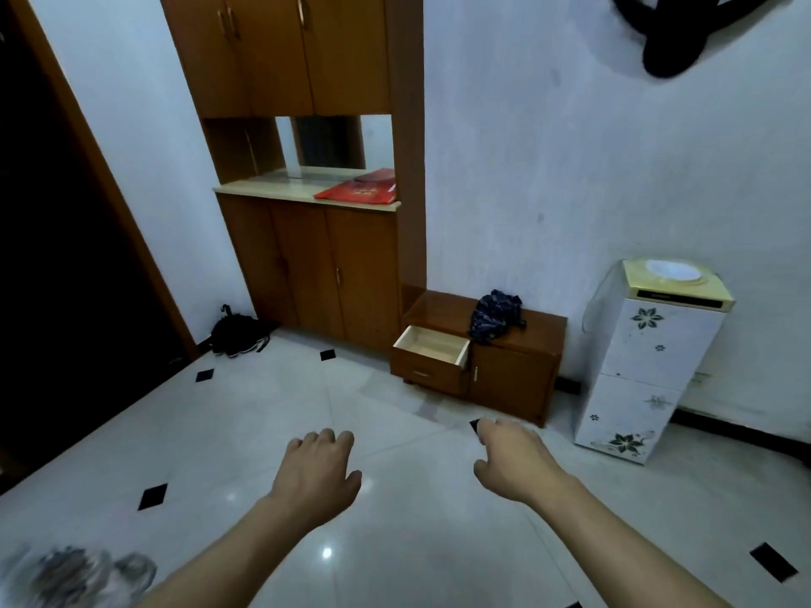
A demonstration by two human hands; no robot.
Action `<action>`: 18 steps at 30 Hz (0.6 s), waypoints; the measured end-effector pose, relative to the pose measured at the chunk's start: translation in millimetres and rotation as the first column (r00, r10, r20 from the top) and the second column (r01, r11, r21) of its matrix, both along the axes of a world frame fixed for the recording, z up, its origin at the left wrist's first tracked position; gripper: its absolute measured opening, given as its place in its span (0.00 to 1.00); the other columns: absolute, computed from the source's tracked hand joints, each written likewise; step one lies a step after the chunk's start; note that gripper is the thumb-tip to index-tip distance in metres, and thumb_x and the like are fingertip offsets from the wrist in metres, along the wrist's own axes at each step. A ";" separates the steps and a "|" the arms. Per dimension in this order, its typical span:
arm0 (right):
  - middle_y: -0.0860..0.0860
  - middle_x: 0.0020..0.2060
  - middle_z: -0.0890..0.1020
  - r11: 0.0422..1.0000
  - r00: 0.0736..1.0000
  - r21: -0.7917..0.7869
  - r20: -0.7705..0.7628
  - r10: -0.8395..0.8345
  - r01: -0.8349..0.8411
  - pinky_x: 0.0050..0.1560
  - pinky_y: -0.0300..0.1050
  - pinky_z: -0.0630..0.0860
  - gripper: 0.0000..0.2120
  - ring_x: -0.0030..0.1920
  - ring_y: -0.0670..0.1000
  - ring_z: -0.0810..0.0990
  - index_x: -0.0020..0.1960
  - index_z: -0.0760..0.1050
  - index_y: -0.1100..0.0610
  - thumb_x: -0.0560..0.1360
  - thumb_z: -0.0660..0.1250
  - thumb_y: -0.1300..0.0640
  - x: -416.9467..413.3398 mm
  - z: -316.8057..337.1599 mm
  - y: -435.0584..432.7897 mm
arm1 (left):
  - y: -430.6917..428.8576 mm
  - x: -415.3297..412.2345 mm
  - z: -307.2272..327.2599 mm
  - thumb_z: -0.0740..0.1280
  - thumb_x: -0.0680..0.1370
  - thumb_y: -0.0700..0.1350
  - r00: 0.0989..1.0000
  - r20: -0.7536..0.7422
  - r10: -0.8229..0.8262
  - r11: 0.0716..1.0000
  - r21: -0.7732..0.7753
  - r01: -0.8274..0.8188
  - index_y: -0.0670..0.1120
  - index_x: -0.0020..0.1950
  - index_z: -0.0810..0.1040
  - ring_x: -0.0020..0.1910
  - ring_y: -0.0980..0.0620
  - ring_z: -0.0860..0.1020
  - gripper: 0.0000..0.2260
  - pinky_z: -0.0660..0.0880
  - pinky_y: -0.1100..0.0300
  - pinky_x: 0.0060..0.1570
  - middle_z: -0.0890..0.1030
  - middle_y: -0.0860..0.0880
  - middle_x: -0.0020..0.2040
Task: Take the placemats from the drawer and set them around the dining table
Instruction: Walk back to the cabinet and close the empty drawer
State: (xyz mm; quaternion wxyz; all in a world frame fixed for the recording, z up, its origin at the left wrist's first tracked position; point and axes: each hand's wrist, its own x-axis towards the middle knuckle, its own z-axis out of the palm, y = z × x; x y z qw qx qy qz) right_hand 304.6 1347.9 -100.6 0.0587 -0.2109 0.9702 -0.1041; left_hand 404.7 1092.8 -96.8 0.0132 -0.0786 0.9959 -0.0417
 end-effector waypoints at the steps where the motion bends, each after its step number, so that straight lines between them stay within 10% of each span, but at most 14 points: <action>1: 0.53 0.52 0.78 1.000 1.000 0.004 -0.006 0.017 -0.017 0.48 0.48 0.71 0.13 0.52 0.56 0.76 0.54 0.72 0.53 0.71 0.64 0.52 -23.4 0.2 -8.1 | -3.4 -18.5 -0.5 0.59 0.77 0.58 1.000 0.004 0.015 1.000 0.005 -0.015 0.49 0.62 0.71 0.55 0.46 0.76 0.18 0.69 0.53 0.55 0.78 0.48 0.56; 18: 0.54 0.55 0.76 0.996 1.000 0.087 0.029 0.008 -0.010 0.56 0.52 0.72 0.16 0.56 0.57 0.75 0.59 0.71 0.53 0.72 0.65 0.51 -342.1 -29.1 -167.1 | -144.9 -375.1 -18.5 0.59 0.78 0.57 0.997 0.013 -0.074 0.996 0.043 0.073 0.48 0.62 0.71 0.57 0.45 0.74 0.17 0.69 0.51 0.58 0.76 0.46 0.58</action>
